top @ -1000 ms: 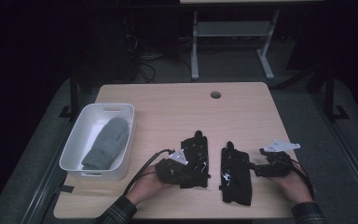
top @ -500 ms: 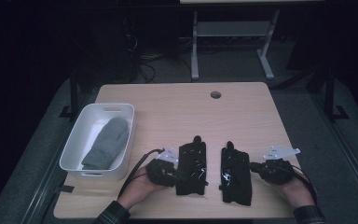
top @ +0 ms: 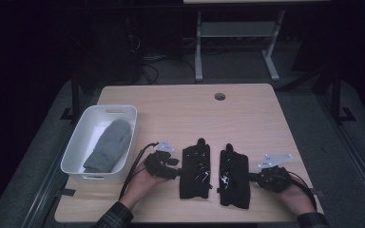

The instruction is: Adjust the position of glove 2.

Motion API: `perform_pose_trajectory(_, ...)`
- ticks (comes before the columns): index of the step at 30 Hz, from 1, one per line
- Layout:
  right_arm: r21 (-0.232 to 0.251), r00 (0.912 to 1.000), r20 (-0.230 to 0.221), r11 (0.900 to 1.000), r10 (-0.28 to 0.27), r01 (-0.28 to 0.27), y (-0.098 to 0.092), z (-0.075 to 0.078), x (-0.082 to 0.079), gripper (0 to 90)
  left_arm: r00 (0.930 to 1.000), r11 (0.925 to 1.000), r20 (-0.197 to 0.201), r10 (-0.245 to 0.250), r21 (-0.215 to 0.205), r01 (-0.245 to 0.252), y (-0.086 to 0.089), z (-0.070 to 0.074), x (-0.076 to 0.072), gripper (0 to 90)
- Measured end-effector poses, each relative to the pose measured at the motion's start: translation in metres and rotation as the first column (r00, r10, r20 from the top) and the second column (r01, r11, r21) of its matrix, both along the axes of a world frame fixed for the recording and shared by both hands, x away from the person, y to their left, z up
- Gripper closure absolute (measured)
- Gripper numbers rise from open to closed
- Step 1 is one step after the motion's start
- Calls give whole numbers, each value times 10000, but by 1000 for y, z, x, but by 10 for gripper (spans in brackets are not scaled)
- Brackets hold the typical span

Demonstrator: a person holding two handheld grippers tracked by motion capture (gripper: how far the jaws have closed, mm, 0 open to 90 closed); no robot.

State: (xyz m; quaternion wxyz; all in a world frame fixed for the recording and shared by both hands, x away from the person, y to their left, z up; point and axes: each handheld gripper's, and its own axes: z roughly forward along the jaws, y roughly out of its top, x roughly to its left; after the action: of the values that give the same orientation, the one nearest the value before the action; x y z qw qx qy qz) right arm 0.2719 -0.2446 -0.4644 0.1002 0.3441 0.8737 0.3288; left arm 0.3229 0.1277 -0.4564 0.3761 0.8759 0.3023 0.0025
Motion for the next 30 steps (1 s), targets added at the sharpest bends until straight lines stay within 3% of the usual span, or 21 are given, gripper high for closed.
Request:
perform_pose_trajectory(10,14,9993,-67,9993,369,-369,20,1,5,900,9982,9978,-88,-598,299,600,-10,-5,4,450)
perform_pose_trajectory(21,-2,9984,-53,9985,554,-554,23,1,4,900,9994,9999,-331,123,11,-123,-8,-7,12,492)
perform_pose_trajectory(25,42,9977,-124,9977,671,-671,26,1,2,900,9987,9977,69,513,431,-516,-3,-5,17,529)
perform_pose_trajectory(30,12,9975,-115,9975,701,-701,28,1,2,900,9981,9976,-69,619,311,-617,-3,-6,23,576)
